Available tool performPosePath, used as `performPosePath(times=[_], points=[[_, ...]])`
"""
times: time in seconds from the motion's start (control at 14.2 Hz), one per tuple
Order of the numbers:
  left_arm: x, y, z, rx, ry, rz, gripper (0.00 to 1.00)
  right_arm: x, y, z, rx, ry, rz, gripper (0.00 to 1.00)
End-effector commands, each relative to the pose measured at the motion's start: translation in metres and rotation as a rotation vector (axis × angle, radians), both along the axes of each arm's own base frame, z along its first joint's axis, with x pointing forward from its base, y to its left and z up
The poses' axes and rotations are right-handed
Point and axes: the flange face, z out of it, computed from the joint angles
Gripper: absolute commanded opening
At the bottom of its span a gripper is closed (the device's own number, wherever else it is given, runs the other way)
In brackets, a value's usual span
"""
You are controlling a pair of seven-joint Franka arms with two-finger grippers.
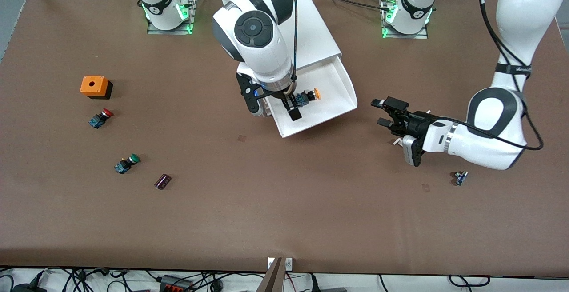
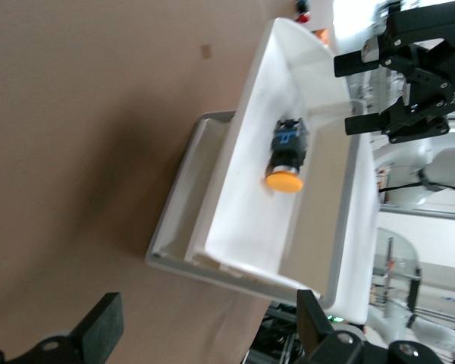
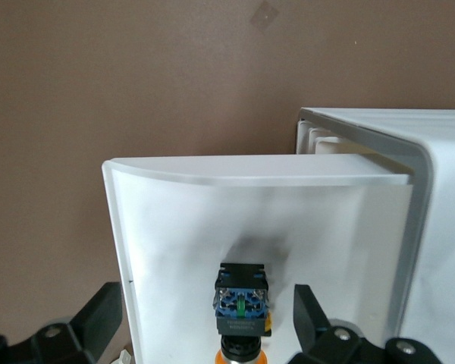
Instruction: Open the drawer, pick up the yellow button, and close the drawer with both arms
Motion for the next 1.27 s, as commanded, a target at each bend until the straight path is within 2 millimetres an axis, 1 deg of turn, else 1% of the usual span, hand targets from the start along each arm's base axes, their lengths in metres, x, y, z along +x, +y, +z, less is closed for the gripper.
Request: performPosePath(times=[0.0, 0.14, 0.28, 0.49, 0.57, 0.64, 0.78, 0.92, 0.99, 1.06, 1.13, 1.2], points=[[0.004, 0.011, 0.015, 0.142, -0.038, -0.057, 1.00, 0.000, 0.010, -0.004, 0.035, 0.034, -0.038, 1.00], [0.004, 0.016, 0.029, 0.263, -0.060, -0.067, 1.00, -0.007, 0.020, -0.012, 0.035, 0.037, -0.038, 1.00], [0.000, 0.018, 0.044, 0.399, -0.059, -0.042, 1.00, -0.009, 0.028, -0.016, 0.048, 0.026, -0.068, 1.00], [-0.002, 0.021, 0.058, 0.627, -0.088, -0.030, 1.00, -0.016, 0.037, -0.026, 0.037, 0.035, -0.056, 1.00], [-0.005, 0.013, 0.070, 0.703, -0.117, -0.026, 1.00, -0.017, 0.037, -0.030, 0.029, 0.040, -0.053, 1.00], [-0.003, 0.011, 0.080, 0.767, -0.145, -0.016, 1.00, -0.017, 0.037, -0.031, 0.024, 0.044, -0.052, 1.00], [0.006, 0.024, 0.099, 0.881, -0.219, -0.009, 1.00, -0.018, 0.037, -0.034, 0.019, 0.049, -0.050, 1.00], [0.014, 0.030, 0.121, 0.946, -0.288, -0.001, 1.00, -0.020, 0.035, -0.035, -0.003, 0.064, -0.038, 1.00], [0.014, 0.018, 0.127, 0.966, -0.318, -0.016, 1.00, -0.021, 0.034, -0.034, -0.005, 0.068, -0.036, 1.00], [0.017, 0.012, 0.132, 0.987, -0.347, -0.023, 1.00, -0.021, 0.034, -0.034, -0.007, 0.068, -0.036, 1.00], [0.019, 0.008, 0.136, 1.010, -0.369, -0.029, 1.00, -0.022, 0.035, -0.035, -0.009, 0.071, -0.036, 1.00], [0.019, 0.007, 0.135, 1.012, -0.369, -0.030, 1.00, -0.028, 0.041, -0.036, -0.010, 0.070, -0.025, 1.00]])
